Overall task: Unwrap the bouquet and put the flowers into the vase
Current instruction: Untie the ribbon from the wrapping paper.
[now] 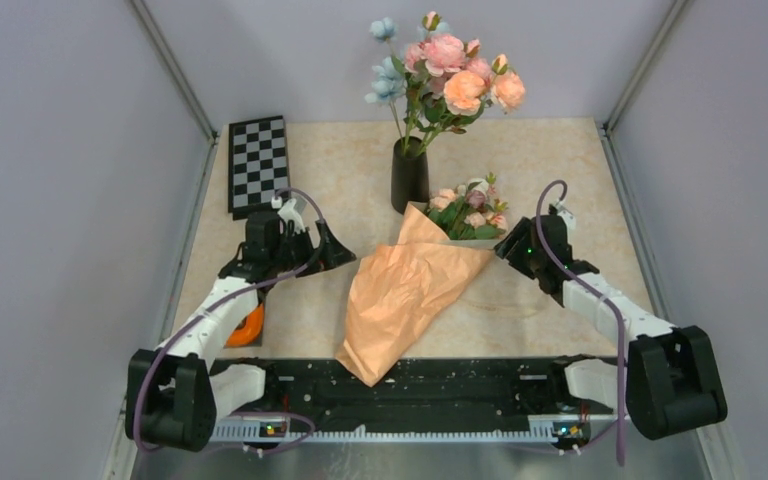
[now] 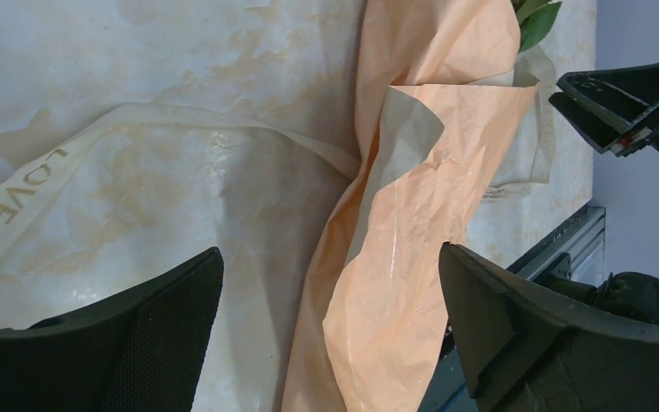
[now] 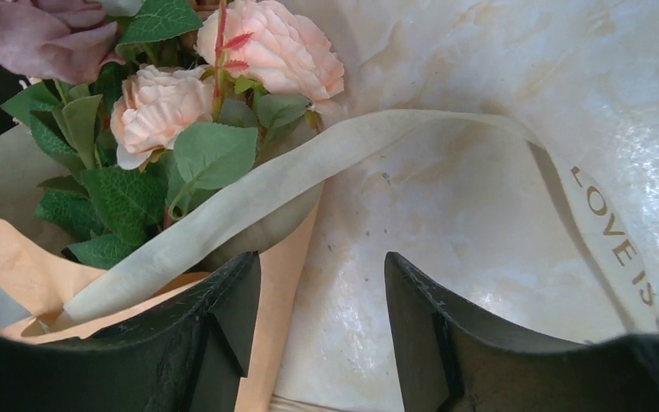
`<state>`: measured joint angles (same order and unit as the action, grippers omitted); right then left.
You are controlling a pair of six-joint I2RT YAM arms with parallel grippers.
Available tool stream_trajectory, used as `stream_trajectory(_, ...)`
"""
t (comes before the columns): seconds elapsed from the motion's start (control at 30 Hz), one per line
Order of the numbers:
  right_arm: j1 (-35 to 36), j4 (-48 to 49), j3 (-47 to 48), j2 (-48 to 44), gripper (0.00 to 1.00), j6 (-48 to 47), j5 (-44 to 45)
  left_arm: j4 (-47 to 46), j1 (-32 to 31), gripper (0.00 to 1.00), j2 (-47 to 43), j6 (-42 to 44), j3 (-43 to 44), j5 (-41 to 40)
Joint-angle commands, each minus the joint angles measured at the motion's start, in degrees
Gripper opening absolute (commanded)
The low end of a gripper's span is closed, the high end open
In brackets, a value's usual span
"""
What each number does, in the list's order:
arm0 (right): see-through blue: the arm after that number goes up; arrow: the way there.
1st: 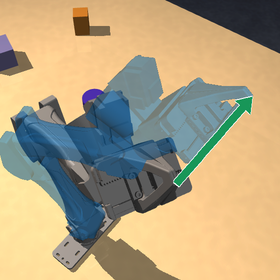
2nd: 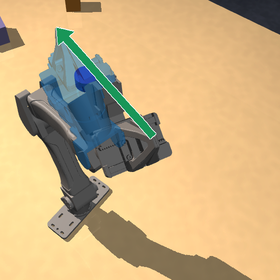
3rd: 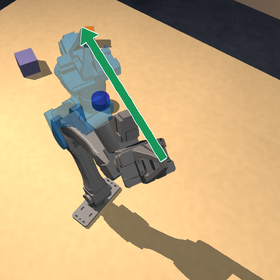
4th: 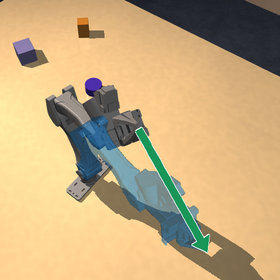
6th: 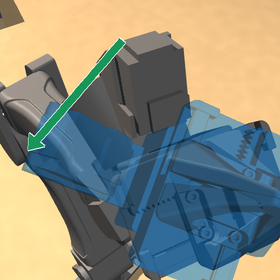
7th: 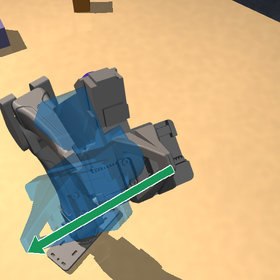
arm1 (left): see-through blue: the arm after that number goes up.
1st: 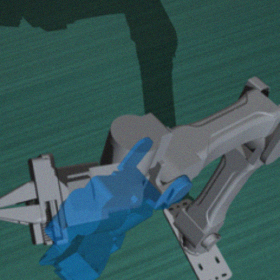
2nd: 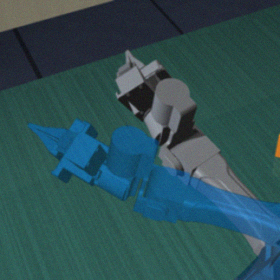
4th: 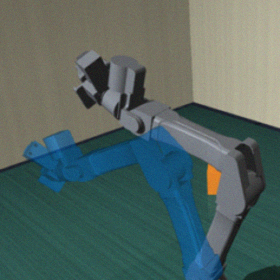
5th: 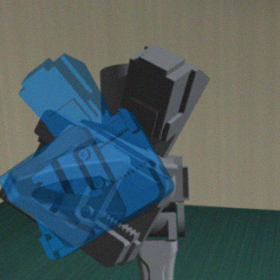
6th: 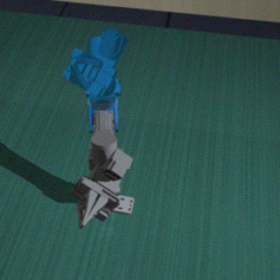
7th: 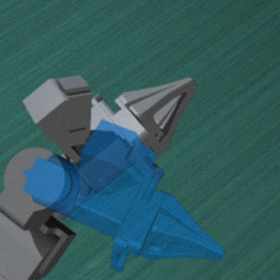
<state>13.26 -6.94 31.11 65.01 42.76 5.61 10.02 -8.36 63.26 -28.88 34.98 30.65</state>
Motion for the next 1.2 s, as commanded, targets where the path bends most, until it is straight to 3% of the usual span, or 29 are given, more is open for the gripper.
stream_trajectory(0.0,-0.9,10.6,-0.7,3.5,0.56,5.7,-0.5,-6.0,-1.6,0.99,1.3,-0.8,-0.8,3.1)
stream_trajectory(0.57,-0.9,16.5,0.4,12.6,0.51,5.7,1.2,-8.2,-4.4,0.99,4.1,-1.1,-1.4,5.9)
stream_trajectory(0.93,-0.9,17.4,1.6,14.6,0.36,4.3,4.0,-13.9,-10.2,0.98,8.6,-3.9,-3.1,3.4)
stream_trajectory(1.17,-1.0,18.2,2.3,14.8,0.39,4.2,3.2,-15.8,-12.6,0.98,10.0,-5.7,-3.2,1.4)
